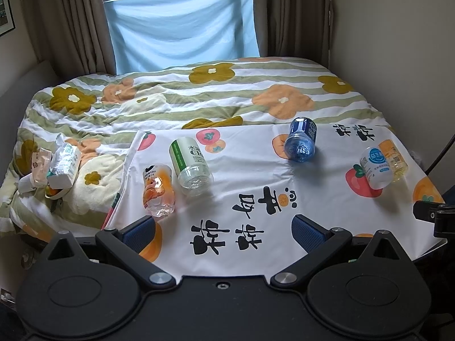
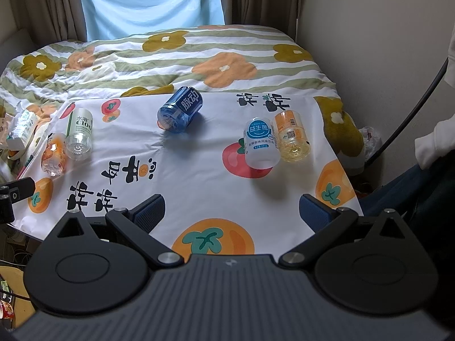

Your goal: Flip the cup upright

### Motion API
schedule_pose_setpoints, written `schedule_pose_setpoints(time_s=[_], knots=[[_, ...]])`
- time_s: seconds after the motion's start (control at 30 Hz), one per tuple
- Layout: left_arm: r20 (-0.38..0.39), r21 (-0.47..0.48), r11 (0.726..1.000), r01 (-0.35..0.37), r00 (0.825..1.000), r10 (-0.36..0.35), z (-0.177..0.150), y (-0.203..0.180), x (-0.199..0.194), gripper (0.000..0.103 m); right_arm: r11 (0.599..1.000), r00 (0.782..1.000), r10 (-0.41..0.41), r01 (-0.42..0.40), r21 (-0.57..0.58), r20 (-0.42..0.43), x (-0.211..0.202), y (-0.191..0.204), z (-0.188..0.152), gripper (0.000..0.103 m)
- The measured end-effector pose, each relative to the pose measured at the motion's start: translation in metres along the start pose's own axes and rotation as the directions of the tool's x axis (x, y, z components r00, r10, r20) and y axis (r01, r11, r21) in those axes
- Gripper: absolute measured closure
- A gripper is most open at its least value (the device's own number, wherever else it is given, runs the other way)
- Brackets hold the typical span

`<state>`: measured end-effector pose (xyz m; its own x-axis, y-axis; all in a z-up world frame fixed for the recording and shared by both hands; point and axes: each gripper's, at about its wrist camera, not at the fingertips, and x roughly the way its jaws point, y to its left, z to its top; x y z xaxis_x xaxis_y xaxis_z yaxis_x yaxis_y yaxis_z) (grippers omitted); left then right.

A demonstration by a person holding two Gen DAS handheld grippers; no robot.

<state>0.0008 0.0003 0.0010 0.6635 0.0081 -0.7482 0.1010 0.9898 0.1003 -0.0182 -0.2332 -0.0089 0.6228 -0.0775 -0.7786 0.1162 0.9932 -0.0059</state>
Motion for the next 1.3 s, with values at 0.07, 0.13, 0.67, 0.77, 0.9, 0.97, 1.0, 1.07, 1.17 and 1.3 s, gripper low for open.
schedule_pose_setpoints(time_s=[0.07,0.13,0.67,0.77,0.9,0.97,1.0,1.07,1.17,1.3], knots=[[0.000,0.000,1.000,0.001,1.000,-0.001,0.000,0.000,0.000,0.000,1.000,1.000,0.000,0.000,0.000,0.000,0.000,0.000,0.000,0.000],[0.000,0.000,1.000,0.001,1.000,-0.001,0.000,0.000,0.000,0.000,1.000,1.000,0.000,0.000,-0.001,0.000,0.000,0.000,0.000,0.000],[0.001,0.000,1.000,0.000,1.000,0.000,0.001,-0.001,0.000,0.000,1.000,1.000,-0.013,0.013,0.008,-0.009,0.001,-0.003,-0.008,0.000],[0.001,0.000,1.000,0.000,1.000,0.000,0.000,0.000,0.000,0.000,1.000,1.000,-0.016,0.016,0.010,-0.014,0.001,-0.002,-0.009,0.000],[0.001,0.000,1.000,0.000,1.000,0.000,0.000,0.000,-0.001,0.000,1.000,1.000,-0.010,0.010,0.023,-0.016,0.002,-0.001,-0.007,0.000],[0.001,0.000,1.000,0.001,1.000,-0.001,0.000,0.000,-0.001,0.000,0.999,1.000,-0.007,0.007,0.031,-0.020,0.002,0.000,-0.006,0.000],[0.001,0.000,1.000,0.000,1.000,0.000,0.000,0.000,-0.001,0.000,0.999,1.000,-0.008,0.009,0.031,-0.019,0.002,0.000,-0.007,0.000],[0.001,0.001,1.000,0.001,1.000,-0.001,-0.001,0.001,-0.002,0.000,1.000,1.000,-0.009,0.009,0.027,-0.018,0.002,0.000,-0.006,0.000],[0.001,0.001,1.000,0.002,1.000,-0.002,-0.001,0.001,-0.002,0.000,1.000,1.000,-0.008,0.008,0.027,-0.019,0.003,0.000,-0.006,0.000],[0.002,0.001,1.000,0.000,1.000,0.000,-0.001,0.001,-0.002,0.000,1.000,1.000,-0.008,0.008,0.027,-0.019,0.003,0.000,-0.006,0.000]])
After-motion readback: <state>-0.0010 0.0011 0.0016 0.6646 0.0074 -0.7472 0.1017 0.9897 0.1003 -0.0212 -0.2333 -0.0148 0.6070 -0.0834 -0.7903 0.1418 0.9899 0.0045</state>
